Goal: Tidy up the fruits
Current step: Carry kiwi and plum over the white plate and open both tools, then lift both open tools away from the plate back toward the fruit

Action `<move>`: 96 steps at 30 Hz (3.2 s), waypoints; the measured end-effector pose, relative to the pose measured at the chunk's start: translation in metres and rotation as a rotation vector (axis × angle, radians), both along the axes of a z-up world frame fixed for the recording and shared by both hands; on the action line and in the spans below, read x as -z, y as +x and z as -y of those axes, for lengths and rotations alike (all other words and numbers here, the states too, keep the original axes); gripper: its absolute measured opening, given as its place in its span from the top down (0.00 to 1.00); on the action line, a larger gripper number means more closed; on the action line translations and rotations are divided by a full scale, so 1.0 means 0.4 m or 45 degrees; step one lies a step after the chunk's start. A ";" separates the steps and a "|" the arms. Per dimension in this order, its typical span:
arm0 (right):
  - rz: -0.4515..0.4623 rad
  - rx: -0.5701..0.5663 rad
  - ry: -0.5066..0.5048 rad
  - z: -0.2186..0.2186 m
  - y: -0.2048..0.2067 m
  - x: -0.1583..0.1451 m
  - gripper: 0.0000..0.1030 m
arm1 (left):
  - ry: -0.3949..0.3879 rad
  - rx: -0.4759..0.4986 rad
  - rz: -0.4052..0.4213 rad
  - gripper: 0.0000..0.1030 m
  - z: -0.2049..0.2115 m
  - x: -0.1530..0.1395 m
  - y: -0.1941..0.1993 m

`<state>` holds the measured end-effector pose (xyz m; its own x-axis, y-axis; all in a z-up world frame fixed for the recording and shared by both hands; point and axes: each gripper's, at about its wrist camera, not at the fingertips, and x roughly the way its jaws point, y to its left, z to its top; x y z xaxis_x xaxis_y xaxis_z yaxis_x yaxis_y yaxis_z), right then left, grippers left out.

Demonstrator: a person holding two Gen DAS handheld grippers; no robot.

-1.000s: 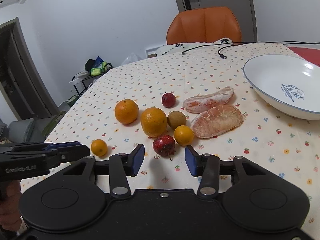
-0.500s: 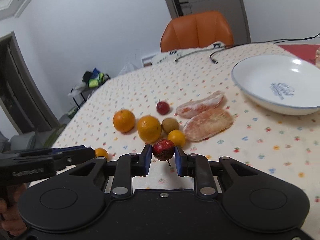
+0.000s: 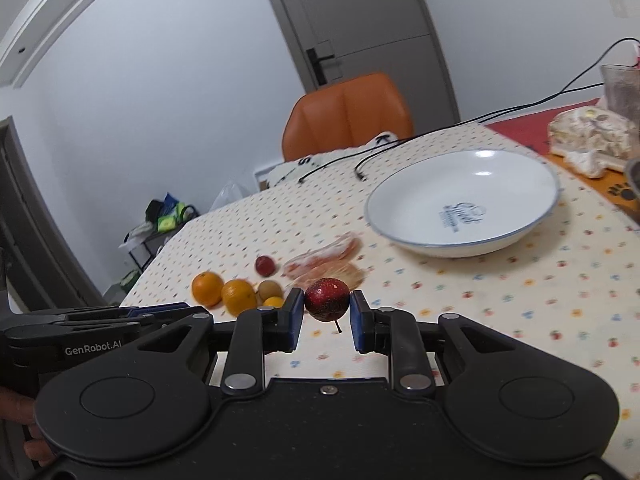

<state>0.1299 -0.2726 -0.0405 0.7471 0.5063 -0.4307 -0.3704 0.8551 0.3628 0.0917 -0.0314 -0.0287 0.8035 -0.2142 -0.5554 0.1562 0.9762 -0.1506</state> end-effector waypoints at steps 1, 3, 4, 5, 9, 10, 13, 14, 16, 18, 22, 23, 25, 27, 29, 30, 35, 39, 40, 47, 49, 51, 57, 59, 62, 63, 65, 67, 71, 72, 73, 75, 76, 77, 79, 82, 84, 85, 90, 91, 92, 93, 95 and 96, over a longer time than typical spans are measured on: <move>0.001 0.009 0.004 0.010 0.001 0.000 0.78 | 0.000 0.006 0.002 0.77 0.008 -0.003 0.002; 0.006 0.026 0.010 0.026 0.005 -0.002 0.77 | 0.003 0.016 0.006 0.77 0.022 -0.008 0.007; 0.010 0.034 0.011 0.035 0.003 -0.001 0.77 | 0.004 0.019 0.008 0.77 0.028 -0.009 0.011; 0.013 0.043 0.013 0.043 0.002 -0.001 0.77 | 0.006 0.021 0.011 0.77 0.033 -0.011 0.015; 0.018 0.079 0.032 0.078 0.004 0.004 0.77 | 0.013 0.032 0.024 0.77 0.063 -0.022 0.032; 0.020 0.087 0.035 0.087 0.004 0.006 0.77 | 0.018 0.037 0.028 0.77 0.070 -0.024 0.038; 0.021 0.110 0.034 0.107 0.009 0.009 0.77 | 0.025 0.051 0.038 0.77 0.090 -0.030 0.055; 0.019 0.115 0.031 0.114 0.012 0.009 0.77 | 0.030 0.056 0.042 0.77 0.096 -0.033 0.060; 0.014 0.119 0.033 0.125 0.019 0.009 0.77 | 0.034 0.064 0.049 0.77 0.110 -0.038 0.072; 0.019 0.117 0.039 0.135 0.023 0.008 0.77 | 0.034 0.071 0.050 0.77 0.123 -0.041 0.087; 0.021 0.135 0.017 0.146 0.041 0.012 0.77 | 0.038 0.091 0.057 0.77 0.152 -0.046 0.112; 0.020 0.138 0.015 0.149 0.047 0.013 0.77 | 0.039 0.095 0.059 0.77 0.158 -0.047 0.118; 0.018 0.143 0.017 0.154 0.060 0.016 0.77 | 0.037 0.101 0.062 0.77 0.168 -0.050 0.134; 0.023 0.147 0.018 0.159 0.073 0.015 0.77 | 0.036 0.107 0.066 0.77 0.180 -0.053 0.150; 0.030 0.152 0.015 0.163 0.086 0.012 0.77 | 0.040 0.117 0.069 0.77 0.190 -0.055 0.164; 0.033 0.154 0.014 0.166 0.092 0.011 0.77 | 0.042 0.121 0.070 0.77 0.194 -0.057 0.170; 0.027 0.163 0.023 0.177 0.126 0.012 0.77 | 0.038 0.131 0.062 0.77 0.212 -0.059 0.210; 0.016 0.163 0.030 0.188 0.157 0.019 0.77 | 0.038 0.131 0.035 0.77 0.229 -0.053 0.250; 0.010 0.163 0.034 0.192 0.166 0.022 0.77 | 0.036 0.130 0.027 0.77 0.233 -0.051 0.261; -0.037 0.163 0.064 0.226 0.227 0.041 0.77 | 0.042 0.129 -0.017 0.77 0.278 -0.036 0.333; -0.052 0.159 0.069 0.233 0.243 0.040 0.77 | 0.044 0.128 -0.029 0.77 0.290 -0.032 0.351; -0.072 0.154 0.096 0.238 0.256 0.038 0.77 | 0.029 0.125 -0.043 0.77 0.296 -0.029 0.368; -0.103 0.111 0.035 0.221 0.293 0.024 0.77 | 0.009 0.114 -0.105 0.77 0.310 -0.026 0.417; -0.108 0.100 0.019 0.217 0.304 0.021 0.77 | 0.007 0.111 -0.126 0.77 0.314 -0.023 0.429; -0.129 0.100 0.004 0.217 0.317 0.027 0.77 | 0.029 0.090 -0.142 0.76 0.320 -0.015 0.442; -0.138 0.100 0.001 0.217 0.320 0.029 0.77 | 0.036 0.092 -0.146 0.75 0.320 -0.013 0.445; -0.149 0.103 -0.007 0.219 0.323 0.034 0.74 | 0.037 0.086 -0.153 0.74 0.316 -0.011 0.447; -0.144 0.120 -0.018 0.218 0.321 0.033 0.71 | 0.038 0.075 -0.163 0.74 0.310 -0.011 0.449; -0.142 0.119 -0.032 0.217 0.319 0.028 0.68 | 0.025 0.056 -0.166 0.71 0.290 -0.017 0.445; -0.141 0.122 -0.036 0.216 0.317 0.025 0.64 | 0.025 0.051 -0.162 0.70 0.285 -0.020 0.441; -0.137 0.124 -0.041 0.216 0.315 0.023 0.59 | 0.025 0.045 -0.155 0.68 0.279 -0.023 0.436; -0.128 0.130 -0.046 0.214 0.310 0.017 0.54 | 0.020 0.030 -0.144 0.64 0.268 -0.029 0.427; -0.125 0.131 -0.047 0.212 0.307 0.014 0.53 | 0.018 0.023 -0.140 0.62 0.262 -0.032 0.423; -0.123 0.130 -0.050 0.211 0.304 0.011 0.53 | 0.015 0.017 -0.135 0.60 0.256 -0.035 0.418; -0.117 0.134 -0.056 0.207 0.297 0.003 0.47 | 0.005 0.002 -0.127 0.56 0.243 -0.042 0.410; -0.104 0.147 -0.073 0.201 0.283 -0.009 0.42 | -0.010 -0.016 -0.110 0.48 0.220 -0.053 0.394; -0.106 0.145 -0.078 0.196 0.276 -0.017 0.42 | -0.012 -0.036 -0.096 0.43 0.204 -0.061 0.380; -0.107 0.145 -0.083 0.192 0.272 -0.023 0.40 | -0.017 -0.047 -0.088 0.41 0.195 -0.066 0.373; -0.073 0.138 -0.130 0.167 0.235 -0.059 0.23 | -0.064 -0.084 -0.084 0.30 0.147 -0.088 0.341; -0.069 0.141 -0.134 0.163 0.228 -0.066 0.21 | -0.067 -0.083 -0.088 0.30 0.139 -0.095 0.336; -0.069 0.139 -0.132 0.161 0.221 -0.073 0.19 | -0.068 -0.084 -0.089 0.30 0.131 -0.104 0.328; -0.070 0.133 -0.124 0.159 0.214 -0.080 0.17 | -0.070 -0.087 -0.080 0.30 0.123 -0.114 0.317; -0.064 0.132 -0.097 0.158 0.198 -0.092 0.12 | -0.075 -0.090 -0.060 0.30 0.106 -0.131 0.296; -0.054 0.131 -0.084 0.158 0.189 -0.097 0.08 | -0.073 -0.090 -0.053 0.29 0.099 -0.139 0.284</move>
<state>0.2053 -0.3359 -0.0018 0.7739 0.3975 -0.4930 -0.2648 0.9103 0.3182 0.2055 -0.0712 0.0267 0.7941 -0.1903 -0.5773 0.0795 0.9741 -0.2118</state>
